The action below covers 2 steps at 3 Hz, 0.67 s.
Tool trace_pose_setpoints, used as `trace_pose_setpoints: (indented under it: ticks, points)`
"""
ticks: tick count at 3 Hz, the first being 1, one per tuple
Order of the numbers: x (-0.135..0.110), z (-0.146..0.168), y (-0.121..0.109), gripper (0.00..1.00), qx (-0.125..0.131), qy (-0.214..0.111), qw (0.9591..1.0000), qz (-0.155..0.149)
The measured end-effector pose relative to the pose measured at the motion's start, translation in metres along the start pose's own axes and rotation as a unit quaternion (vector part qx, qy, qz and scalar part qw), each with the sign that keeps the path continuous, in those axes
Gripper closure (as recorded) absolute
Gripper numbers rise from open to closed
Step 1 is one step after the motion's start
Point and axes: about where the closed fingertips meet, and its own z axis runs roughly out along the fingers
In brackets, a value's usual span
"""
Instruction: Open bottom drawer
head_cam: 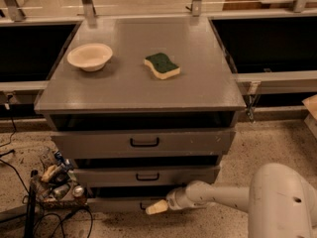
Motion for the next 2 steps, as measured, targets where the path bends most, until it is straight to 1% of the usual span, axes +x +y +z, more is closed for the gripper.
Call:
trace_pose_setpoints:
  ticks: [1,2]
  points:
    - [0.0374,-0.0338,0.0007,0.00,-0.009,-0.006,0.9998,0.018]
    - [0.0388,-0.0324,0.0009,0.00,-0.016,-0.004,0.9997,0.020]
